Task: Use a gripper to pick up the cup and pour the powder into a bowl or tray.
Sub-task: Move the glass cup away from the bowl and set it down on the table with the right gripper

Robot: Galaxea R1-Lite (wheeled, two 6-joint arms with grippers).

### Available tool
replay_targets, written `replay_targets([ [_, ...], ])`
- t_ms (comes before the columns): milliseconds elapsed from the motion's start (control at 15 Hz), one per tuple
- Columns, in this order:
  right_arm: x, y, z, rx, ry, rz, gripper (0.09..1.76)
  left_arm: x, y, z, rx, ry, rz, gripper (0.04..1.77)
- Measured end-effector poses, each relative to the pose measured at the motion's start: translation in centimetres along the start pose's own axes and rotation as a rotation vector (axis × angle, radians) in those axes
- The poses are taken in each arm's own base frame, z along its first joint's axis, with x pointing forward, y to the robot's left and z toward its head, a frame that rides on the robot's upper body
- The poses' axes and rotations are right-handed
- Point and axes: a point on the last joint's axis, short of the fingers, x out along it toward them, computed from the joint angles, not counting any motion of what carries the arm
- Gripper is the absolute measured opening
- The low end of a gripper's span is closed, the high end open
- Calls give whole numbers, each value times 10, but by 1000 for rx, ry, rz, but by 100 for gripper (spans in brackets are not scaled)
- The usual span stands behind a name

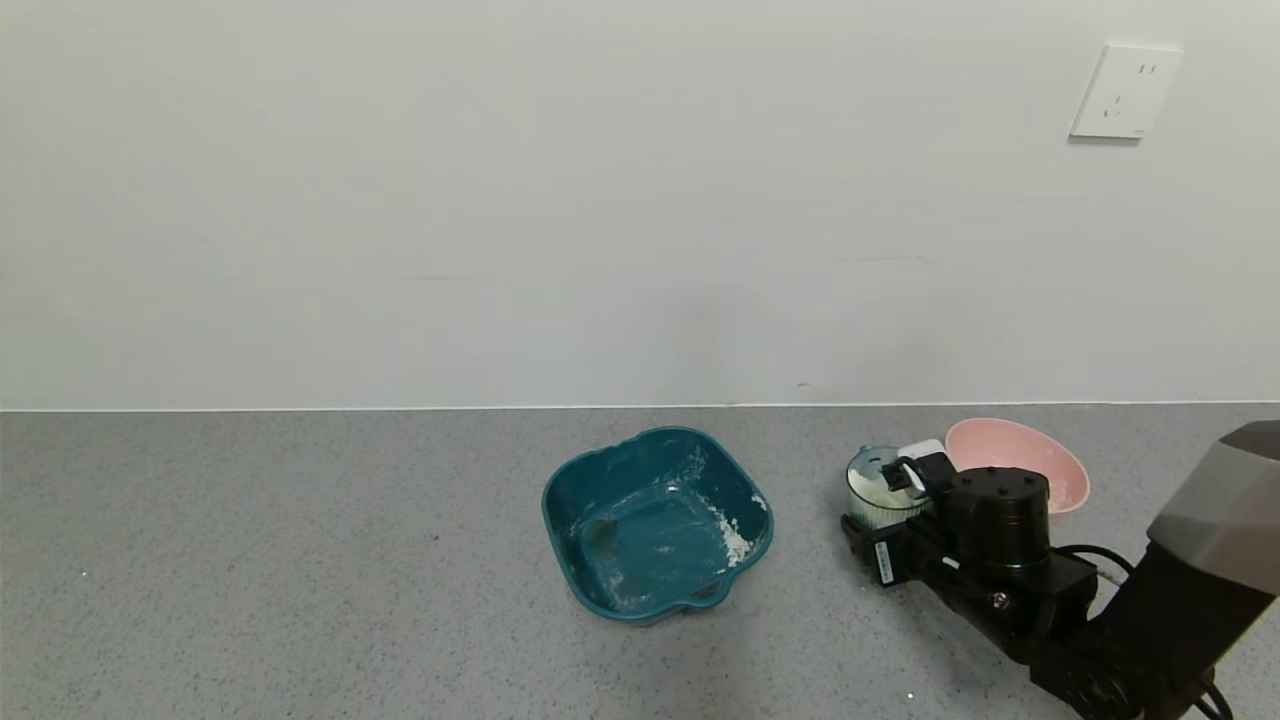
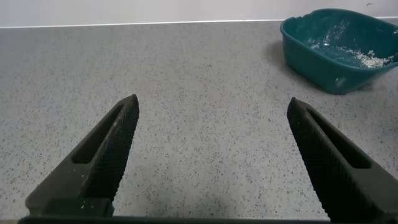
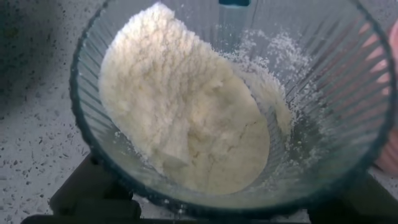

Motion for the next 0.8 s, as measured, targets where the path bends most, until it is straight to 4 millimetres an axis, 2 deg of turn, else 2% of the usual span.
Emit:
replay_targets([
  [533,-1,0,-1,-3,7,-1,162,0,0,0,0,0,0,172],
  [800,-9,-2,-5,-14,28,1,166,0,0,0,0,0,0,172],
])
